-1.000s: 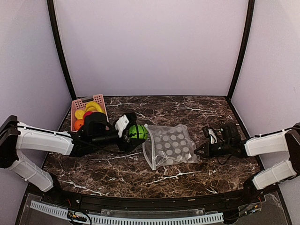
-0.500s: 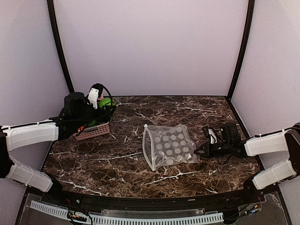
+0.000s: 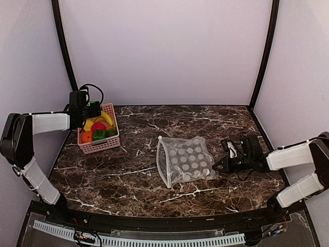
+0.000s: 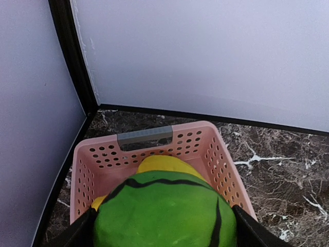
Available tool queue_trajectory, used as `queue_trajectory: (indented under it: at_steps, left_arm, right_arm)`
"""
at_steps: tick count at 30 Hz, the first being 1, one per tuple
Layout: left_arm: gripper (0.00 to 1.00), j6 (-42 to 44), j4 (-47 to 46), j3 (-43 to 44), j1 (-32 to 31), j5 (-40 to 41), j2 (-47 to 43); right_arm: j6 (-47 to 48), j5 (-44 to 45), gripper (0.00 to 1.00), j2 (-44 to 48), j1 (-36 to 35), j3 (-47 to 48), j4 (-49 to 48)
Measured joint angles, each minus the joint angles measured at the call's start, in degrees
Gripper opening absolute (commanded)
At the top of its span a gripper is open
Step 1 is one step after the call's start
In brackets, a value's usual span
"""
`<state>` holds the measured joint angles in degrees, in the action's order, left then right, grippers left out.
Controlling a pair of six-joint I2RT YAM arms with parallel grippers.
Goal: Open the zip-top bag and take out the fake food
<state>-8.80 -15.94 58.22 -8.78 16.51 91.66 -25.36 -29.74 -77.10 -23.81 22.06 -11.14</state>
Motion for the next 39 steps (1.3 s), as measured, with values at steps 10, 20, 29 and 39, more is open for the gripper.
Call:
queue_trajectory:
  at_steps: [10,20,29,39]
  left_arm:
    - [0.8,3.3,1.8,11.2,1.9,2.7,15.0]
    - [0.98,4.1,4.7,15.0,2.3,3.0,17.5]
    - [0.99,3.9,8.2,15.0,1.5,1.9,16.2]
    - [0.99,2.0,14.9,15.1,-7.7,-4.2,7.6]
  right_arm:
    - [0.2,-0.6,0.0,-1.9,0.3,0.0,-1.6]
    - [0.5,-0.7,0.0,-1.9,0.7,0.2,-1.7]
    - [0.6,-0.5,0.0,-1.4,1.0,1.7,-1.7]
    - [0.3,-0.3,0.08,-1.4,1.7,5.6,-2.2]
